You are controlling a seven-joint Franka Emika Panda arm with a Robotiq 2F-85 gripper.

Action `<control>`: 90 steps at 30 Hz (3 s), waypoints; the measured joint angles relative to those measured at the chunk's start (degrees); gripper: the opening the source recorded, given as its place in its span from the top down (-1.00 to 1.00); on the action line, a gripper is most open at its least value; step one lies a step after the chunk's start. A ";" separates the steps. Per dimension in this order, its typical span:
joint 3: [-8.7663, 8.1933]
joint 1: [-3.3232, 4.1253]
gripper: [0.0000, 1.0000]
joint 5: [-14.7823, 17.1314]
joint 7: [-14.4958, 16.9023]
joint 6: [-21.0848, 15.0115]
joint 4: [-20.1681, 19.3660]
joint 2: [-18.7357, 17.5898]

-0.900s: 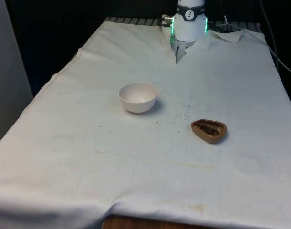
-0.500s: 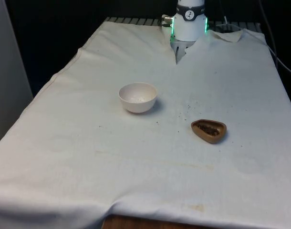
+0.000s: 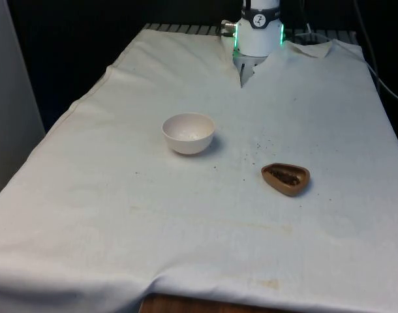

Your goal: Pour the coffee beans from the cup into the bowl.

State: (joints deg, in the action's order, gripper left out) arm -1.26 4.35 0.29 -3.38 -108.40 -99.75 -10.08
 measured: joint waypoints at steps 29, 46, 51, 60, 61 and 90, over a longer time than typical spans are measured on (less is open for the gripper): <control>5.27 0.06 -1.00 -3.27 -10.89 -7.68 0.69 -4.87; 7.56 0.23 -1.00 -8.94 -17.48 -10.26 1.95 -9.00; 8.08 0.29 -1.00 -10.71 -19.48 -11.23 2.41 -10.31; 8.82 0.46 -1.00 -13.81 -22.80 -12.43 2.98 -12.49; 9.05 0.46 -1.00 -14.55 -23.55 -12.66 2.98 -12.83; 10.43 0.69 -1.00 -22.86 -31.23 -15.36 2.86 -17.30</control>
State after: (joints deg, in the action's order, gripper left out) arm 9.17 5.04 -22.57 -34.61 -123.76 -96.89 -27.39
